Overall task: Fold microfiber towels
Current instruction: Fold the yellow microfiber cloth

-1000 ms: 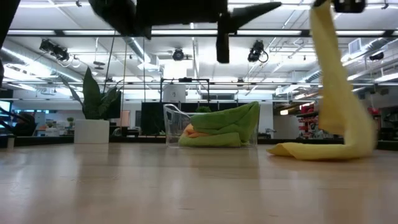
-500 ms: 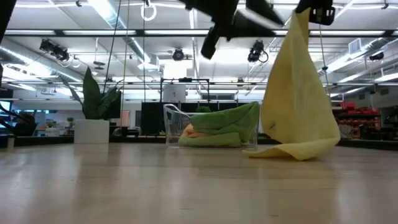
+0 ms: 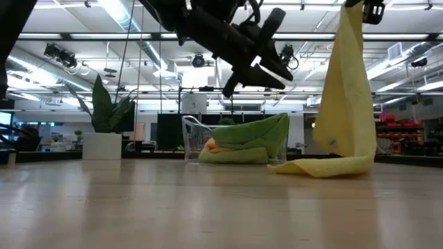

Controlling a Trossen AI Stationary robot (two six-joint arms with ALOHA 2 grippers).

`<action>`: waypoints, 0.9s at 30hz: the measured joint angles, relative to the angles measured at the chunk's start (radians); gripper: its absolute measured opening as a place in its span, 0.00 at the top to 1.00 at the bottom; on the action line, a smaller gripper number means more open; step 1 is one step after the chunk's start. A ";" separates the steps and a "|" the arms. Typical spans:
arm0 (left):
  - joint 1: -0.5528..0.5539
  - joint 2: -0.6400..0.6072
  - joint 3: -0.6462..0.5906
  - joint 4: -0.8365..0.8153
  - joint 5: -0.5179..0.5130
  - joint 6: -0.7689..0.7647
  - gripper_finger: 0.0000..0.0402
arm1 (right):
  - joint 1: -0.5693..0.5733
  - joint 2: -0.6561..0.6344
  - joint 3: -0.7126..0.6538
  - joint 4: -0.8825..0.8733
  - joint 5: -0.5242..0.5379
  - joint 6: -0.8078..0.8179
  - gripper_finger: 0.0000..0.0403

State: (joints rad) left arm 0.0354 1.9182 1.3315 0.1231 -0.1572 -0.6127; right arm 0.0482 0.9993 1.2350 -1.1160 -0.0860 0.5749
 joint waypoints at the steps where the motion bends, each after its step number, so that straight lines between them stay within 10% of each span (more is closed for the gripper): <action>1: 0.012 0.004 0.002 0.006 0.033 0.019 0.71 | 0.002 0.000 0.000 0.000 0.000 0.002 1.00; 27: 0.080 0.082 0.001 0.108 0.225 0.153 0.64 | 0.004 0.068 0.159 -0.018 -0.027 -0.061 1.00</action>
State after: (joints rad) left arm 0.1158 2.0003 1.3323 0.2312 0.0679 -0.4597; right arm 0.0521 1.0676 1.3937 -1.1342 -0.1135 0.5139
